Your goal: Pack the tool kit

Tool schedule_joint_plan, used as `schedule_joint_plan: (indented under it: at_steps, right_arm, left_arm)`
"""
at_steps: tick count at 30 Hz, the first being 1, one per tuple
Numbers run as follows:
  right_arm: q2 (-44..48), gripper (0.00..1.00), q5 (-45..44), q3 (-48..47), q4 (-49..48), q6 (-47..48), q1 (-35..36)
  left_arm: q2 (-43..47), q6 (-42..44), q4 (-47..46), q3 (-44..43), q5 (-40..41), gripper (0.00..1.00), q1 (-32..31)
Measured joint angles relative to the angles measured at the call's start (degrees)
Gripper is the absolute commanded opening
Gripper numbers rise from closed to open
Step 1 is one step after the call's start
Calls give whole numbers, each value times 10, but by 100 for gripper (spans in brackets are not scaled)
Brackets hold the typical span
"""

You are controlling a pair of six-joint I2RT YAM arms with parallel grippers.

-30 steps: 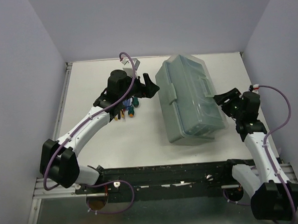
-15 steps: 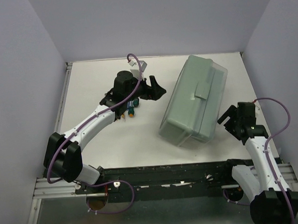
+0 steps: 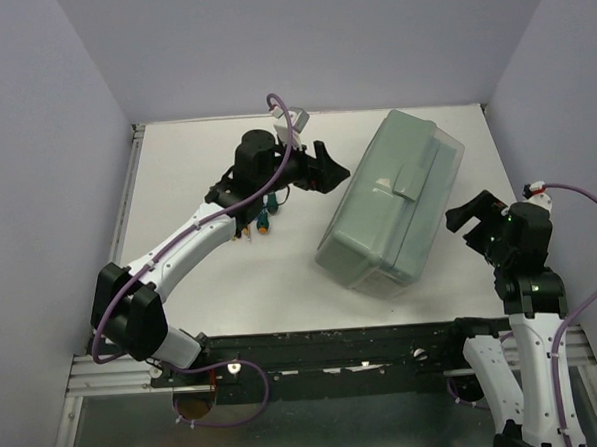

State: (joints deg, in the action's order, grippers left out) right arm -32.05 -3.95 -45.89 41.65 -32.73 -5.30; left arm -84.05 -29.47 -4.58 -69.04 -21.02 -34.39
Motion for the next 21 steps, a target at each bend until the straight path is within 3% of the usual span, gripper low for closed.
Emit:
schedule_joint_plan:
  at_steps: [8,11,13,17,21]
  right_arm:
    - [-67,94,127,10,-40,-2,0]
    - [-71,88,156,30,-56,-3,0]
    - [-71,82,177,44,-71,-4,0]
    - [-77,76,224,69,-121,-14,0]
    - [-87,70,253,86,-163,-18,0]
  left_arm:
    - [-64,40,61,-97,9,99,-59]
    - [-73,52,92,-97,24,97,-73]
    - [-78,52,102,-95,24,90,-74]
    - [-82,41,99,-71,20,64,-73]
    - [-75,24,70,-43,13,58,-74]
